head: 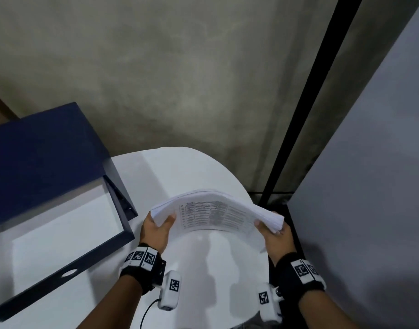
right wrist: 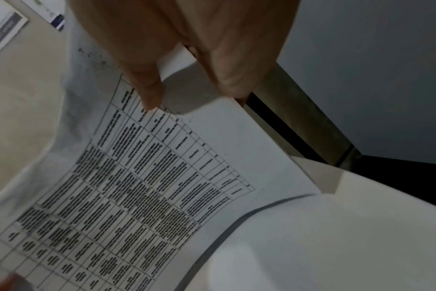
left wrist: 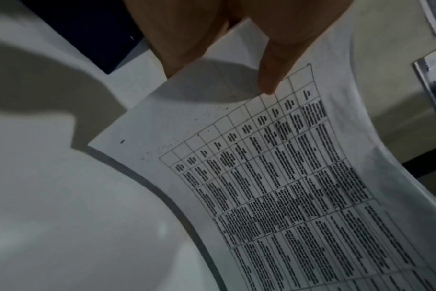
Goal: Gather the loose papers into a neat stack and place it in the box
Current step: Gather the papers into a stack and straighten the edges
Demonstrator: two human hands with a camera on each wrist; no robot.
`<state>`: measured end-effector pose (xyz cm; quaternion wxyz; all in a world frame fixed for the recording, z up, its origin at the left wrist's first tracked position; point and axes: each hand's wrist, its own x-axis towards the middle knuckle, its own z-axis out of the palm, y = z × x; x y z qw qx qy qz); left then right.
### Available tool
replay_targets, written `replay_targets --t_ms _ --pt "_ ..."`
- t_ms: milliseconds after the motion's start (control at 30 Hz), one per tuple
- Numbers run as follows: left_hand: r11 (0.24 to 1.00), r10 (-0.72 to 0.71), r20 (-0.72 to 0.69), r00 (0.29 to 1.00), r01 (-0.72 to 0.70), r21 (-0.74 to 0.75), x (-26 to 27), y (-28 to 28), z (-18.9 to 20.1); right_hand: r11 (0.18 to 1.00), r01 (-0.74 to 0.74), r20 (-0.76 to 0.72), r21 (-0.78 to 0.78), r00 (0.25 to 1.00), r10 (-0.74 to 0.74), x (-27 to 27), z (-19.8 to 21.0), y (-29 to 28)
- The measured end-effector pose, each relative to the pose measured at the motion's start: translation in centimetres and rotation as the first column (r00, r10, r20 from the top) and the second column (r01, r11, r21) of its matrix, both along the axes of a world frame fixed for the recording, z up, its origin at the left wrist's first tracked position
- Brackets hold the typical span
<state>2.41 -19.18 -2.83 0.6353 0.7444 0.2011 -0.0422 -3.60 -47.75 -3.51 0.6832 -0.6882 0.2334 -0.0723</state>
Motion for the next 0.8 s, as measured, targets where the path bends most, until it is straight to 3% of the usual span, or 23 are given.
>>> replay_targets --t_ms 100,167,267,433,800 --pt "0.999 -0.025 0.01 1.0 0.025 -0.032 -0.2 0.7 -0.5 1.0 -0.01 -0.038 -0.026 0.999 0.009 -0.1 -0.2 -0.1" --pt "0.989 -0.044 0.057 0.997 0.052 -0.141 -0.2 0.8 -0.2 1.0 -0.003 -0.013 -0.007 1.0 0.002 -0.1 0.0 -0.2" --pt "0.978 0.026 0.14 0.99 0.004 -0.209 0.1 0.1 1.2 0.998 0.04 0.05 0.038 0.998 -0.042 0.2 1.1 -0.1" --pt "0.982 0.164 0.214 0.963 -0.139 -0.129 0.6 -1.1 2.6 0.985 0.168 0.03 -0.039 0.985 -0.167 1.1 2.0 0.6" --pt "0.983 0.144 0.277 0.95 -0.106 -0.149 0.7 -0.7 1.9 0.975 0.187 0.064 -0.123 0.982 -0.18 1.5 2.5 0.6"
